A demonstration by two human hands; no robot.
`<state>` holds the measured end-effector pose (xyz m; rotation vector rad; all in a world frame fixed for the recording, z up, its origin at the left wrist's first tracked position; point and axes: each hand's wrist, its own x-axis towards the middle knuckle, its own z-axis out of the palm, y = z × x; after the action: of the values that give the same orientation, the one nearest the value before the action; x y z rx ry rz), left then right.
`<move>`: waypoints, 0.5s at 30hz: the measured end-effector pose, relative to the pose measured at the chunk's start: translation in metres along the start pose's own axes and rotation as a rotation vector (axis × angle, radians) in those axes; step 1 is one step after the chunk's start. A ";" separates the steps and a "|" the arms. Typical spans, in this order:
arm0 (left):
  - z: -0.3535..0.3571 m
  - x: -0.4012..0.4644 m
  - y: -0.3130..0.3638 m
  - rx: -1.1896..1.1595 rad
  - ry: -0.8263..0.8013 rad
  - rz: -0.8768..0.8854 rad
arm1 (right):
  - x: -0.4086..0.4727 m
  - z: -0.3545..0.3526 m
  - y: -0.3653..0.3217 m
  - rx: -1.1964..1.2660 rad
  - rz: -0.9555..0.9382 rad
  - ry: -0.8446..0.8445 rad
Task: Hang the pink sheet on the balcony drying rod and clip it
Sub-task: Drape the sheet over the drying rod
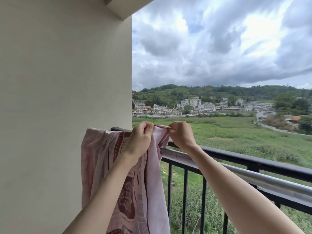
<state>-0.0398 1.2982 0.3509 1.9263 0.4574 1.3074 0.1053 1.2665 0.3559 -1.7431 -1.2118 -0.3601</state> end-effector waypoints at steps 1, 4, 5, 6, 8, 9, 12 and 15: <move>0.005 -0.001 -0.002 0.007 -0.017 -0.002 | 0.000 0.001 0.001 0.018 0.071 -0.005; 0.014 -0.002 -0.008 -0.053 -0.019 -0.049 | 0.000 0.006 0.008 0.060 0.319 -0.060; 0.014 -0.001 -0.010 -0.078 -0.005 -0.059 | 0.001 0.006 0.011 0.070 0.384 -0.093; 0.012 0.001 -0.011 -0.095 0.005 -0.064 | 0.003 0.003 0.014 0.056 0.417 -0.128; 0.010 0.003 -0.013 -0.076 -0.003 -0.063 | 0.008 -0.008 0.023 -0.041 0.383 -0.188; 0.010 0.004 -0.015 -0.052 -0.020 -0.065 | 0.009 -0.015 0.025 -0.089 0.345 -0.210; 0.018 -0.003 -0.010 -0.029 -0.069 -0.084 | 0.008 -0.033 0.032 -0.106 0.297 -0.289; 0.035 -0.013 0.003 -0.025 -0.131 -0.089 | 0.000 -0.053 0.041 -0.073 0.338 -0.347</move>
<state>-0.0143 1.2744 0.3383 1.9348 0.4537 1.1176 0.1538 1.2205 0.3611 -2.0917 -1.1212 0.1048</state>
